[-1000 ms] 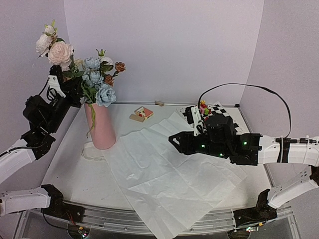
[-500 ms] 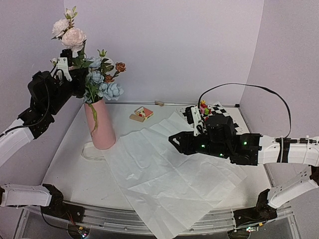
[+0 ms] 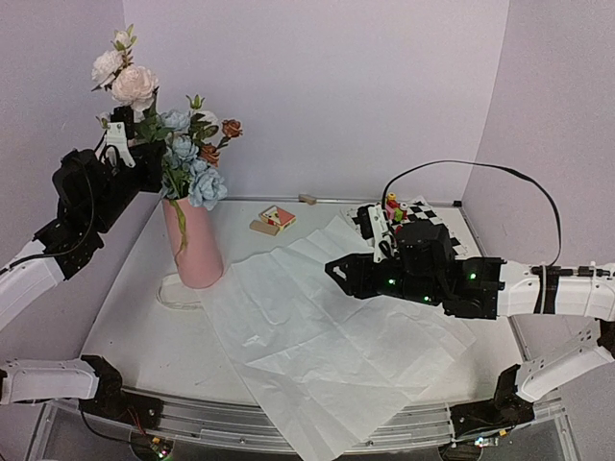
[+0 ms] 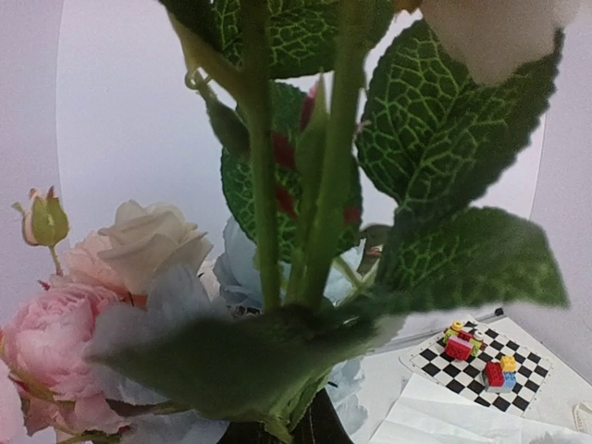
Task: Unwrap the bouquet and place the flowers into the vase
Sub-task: Insert the fake flower into the vase.
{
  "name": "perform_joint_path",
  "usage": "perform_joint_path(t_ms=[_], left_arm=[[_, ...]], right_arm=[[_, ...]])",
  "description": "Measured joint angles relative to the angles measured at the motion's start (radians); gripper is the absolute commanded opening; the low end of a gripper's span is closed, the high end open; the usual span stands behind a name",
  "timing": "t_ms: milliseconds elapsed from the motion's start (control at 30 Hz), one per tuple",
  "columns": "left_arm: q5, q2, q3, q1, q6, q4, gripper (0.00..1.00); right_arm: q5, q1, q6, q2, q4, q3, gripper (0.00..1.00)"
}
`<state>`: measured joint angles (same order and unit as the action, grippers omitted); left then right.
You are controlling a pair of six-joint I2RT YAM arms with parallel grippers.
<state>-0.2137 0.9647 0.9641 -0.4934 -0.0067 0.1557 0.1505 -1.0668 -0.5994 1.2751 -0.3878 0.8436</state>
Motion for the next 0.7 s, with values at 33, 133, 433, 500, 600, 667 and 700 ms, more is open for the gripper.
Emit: perform_joint_path(t_ms=[33, 133, 433, 500, 600, 667, 700], left_arm=[[-0.002, -0.009, -0.019, 0.000, -0.002, 0.009, 0.00], [-0.009, -0.029, -0.073, 0.000, -0.014, 0.065, 0.00], [-0.018, -0.032, -0.115, 0.000, -0.022, 0.131, 0.00], [-0.018, -0.028, -0.115, 0.000, -0.022, 0.135, 0.00], [-0.019, -0.022, -0.100, 0.000, -0.021, 0.121, 0.00], [-0.022, -0.011, -0.067, 0.000, -0.021, 0.088, 0.00], [-0.022, -0.002, -0.046, 0.000, -0.021, 0.067, 0.00]], right_arm=[[0.000, 0.000, 0.000, 0.000, 0.000, 0.000, 0.39], [0.000, 0.000, -0.001, 0.000, 0.000, 0.000, 0.39], [0.000, 0.000, -0.002, 0.000, 0.000, 0.000, 0.39], [0.000, 0.000, -0.002, 0.000, 0.000, 0.000, 0.39], [0.000, 0.000, -0.002, -0.002, 0.000, -0.001, 0.39], [0.000, 0.000, -0.002, -0.007, 0.001, -0.005, 0.39], [0.000, 0.000, -0.002, -0.009, 0.002, -0.005, 0.39]])
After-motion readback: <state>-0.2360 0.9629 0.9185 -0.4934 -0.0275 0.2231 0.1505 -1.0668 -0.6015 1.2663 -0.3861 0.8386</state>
